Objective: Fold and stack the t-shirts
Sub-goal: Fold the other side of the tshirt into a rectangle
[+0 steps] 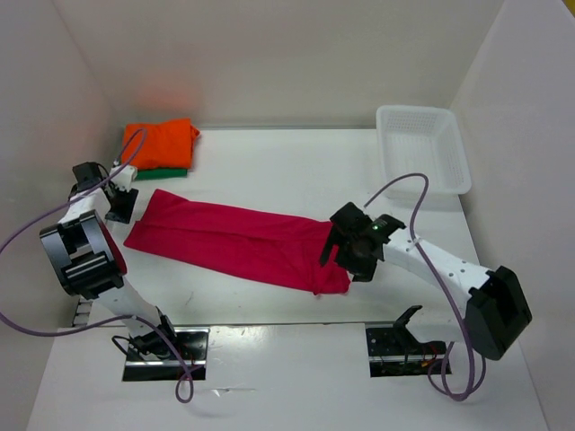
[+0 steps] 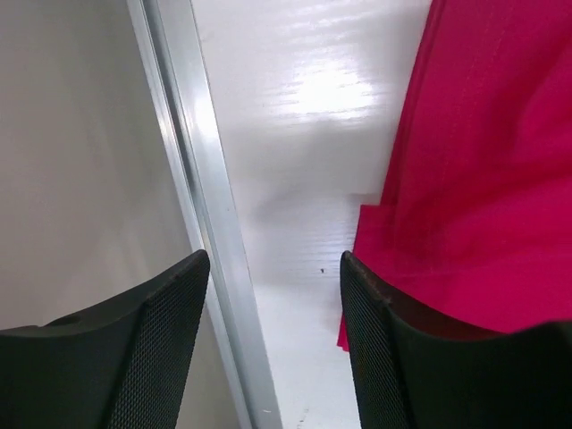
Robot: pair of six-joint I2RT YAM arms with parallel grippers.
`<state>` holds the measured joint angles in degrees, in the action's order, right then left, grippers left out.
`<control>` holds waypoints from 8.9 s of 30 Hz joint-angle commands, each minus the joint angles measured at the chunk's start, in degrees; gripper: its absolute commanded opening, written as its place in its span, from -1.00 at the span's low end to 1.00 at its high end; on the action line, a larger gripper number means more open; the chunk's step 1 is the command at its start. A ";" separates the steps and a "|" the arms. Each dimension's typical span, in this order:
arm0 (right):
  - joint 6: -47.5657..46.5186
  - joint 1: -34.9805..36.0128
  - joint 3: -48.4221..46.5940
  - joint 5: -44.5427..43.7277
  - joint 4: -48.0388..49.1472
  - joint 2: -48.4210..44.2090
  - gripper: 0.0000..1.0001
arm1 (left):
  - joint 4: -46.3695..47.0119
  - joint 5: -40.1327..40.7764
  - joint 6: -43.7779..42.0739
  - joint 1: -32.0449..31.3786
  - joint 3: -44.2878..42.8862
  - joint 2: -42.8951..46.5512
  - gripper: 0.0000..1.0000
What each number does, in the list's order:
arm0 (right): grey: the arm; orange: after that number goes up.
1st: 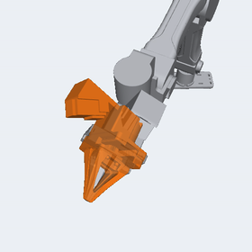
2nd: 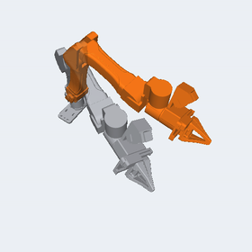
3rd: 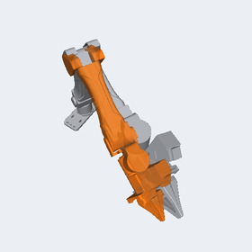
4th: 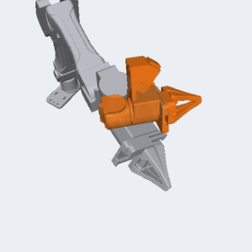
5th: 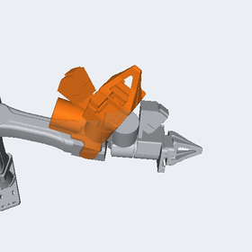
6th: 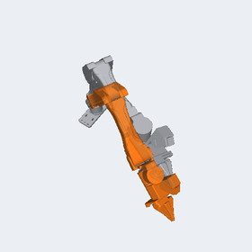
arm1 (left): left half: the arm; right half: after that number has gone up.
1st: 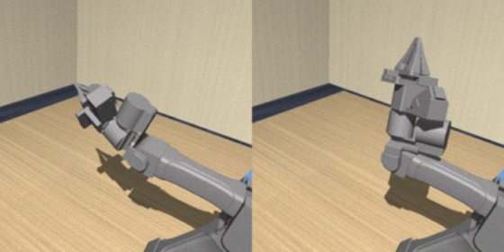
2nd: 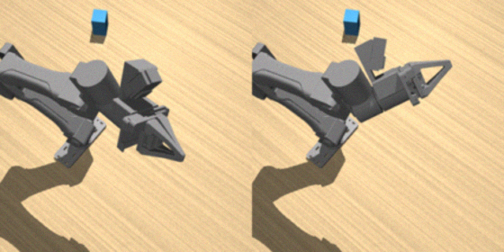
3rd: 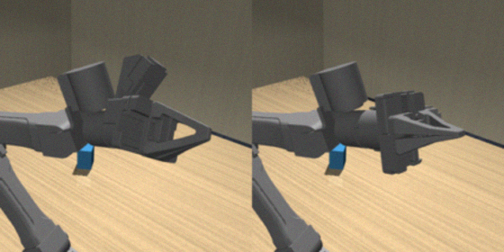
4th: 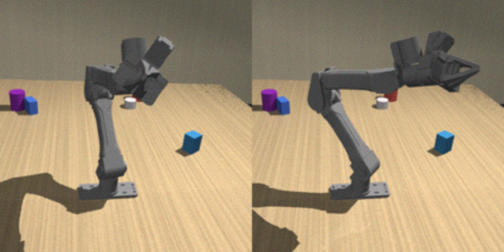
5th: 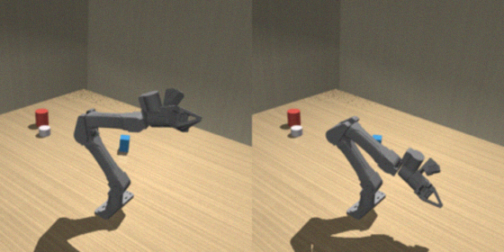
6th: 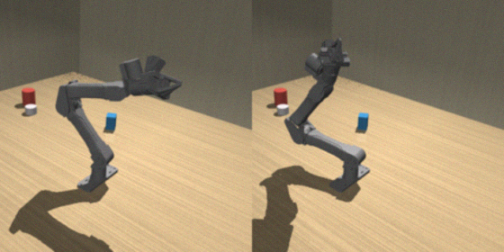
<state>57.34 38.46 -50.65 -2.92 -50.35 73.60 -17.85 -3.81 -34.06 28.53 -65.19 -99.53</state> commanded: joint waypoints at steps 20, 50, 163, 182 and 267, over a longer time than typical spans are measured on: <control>3.83 -6.72 13.56 7.58 10.89 2.87 -1.00 | -12.47 -6.91 1.37 -0.06 3.14 -6.03 -0.48; -7.93 -13.58 -9.63 -7.45 10.52 3.37 0.25 | -22.85 -18.23 1.72 3.83 -12.85 0.94 0.94; -21.73 -3.13 -22.19 -0.16 14.31 23.31 0.17 | -15.02 6.98 8.40 1.61 5.77 7.41 1.00; -25.70 -1.89 -28.18 5.12 18.79 39.51 -0.14 | -15.02 5.22 10.07 1.61 5.25 6.80 1.00; -27.55 8.92 -31.79 2.65 11.94 36.97 -1.00 | -13.44 6.80 7.96 1.61 7.36 4.69 1.00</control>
<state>29.89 47.46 -82.91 -2.35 -36.88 114.63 -31.66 2.94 -25.41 29.91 -57.98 -94.41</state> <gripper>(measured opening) 0.005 0.997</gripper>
